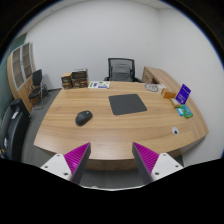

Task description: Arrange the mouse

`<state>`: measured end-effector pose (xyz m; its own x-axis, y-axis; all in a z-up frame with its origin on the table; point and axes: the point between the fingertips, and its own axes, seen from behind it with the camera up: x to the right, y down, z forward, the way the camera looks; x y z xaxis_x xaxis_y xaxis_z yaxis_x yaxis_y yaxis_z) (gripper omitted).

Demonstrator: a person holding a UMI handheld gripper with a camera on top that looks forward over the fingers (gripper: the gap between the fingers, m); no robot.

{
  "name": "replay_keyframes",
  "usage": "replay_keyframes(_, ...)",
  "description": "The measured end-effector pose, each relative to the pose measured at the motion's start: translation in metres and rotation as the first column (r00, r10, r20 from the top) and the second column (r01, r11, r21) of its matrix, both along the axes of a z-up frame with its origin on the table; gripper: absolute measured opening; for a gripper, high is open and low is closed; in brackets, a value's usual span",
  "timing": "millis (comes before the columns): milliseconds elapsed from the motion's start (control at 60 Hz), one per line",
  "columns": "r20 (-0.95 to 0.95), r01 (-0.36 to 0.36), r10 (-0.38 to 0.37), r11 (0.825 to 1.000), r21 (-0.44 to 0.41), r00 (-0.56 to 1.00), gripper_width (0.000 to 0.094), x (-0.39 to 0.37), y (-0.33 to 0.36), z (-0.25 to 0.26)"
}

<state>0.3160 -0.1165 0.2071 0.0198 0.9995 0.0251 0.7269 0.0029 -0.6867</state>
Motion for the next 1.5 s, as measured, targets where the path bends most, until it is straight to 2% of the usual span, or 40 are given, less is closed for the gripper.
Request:
replay_keyframes(417, 0.009, -0.081, 0.081, 0.996, -0.024, 0.997, 0.0862, -0.055, -0.104, -0.041)
replay_keyframes(550, 0.013, -0.087, 0.088, 0.995, -0.040, 0.996, 0.0862, -0.074, -0.132, -0.057)
replay_keyframes(917, 0.032, -0.061, 0.062, 0.997, -0.041, 0.998, 0.0864, -0.149, -0.176, -0.135)
replay_keyframes(1367, 0.049, -0.036, 0.037, 0.999, -0.027, 0.998, 0.0861, -0.242, -0.184, -0.210)
replay_keyframes(1500, 0.053, -0.019, 0.021, 0.999, -0.029, 0.998, 0.0858, -0.262, -0.180, -0.219)
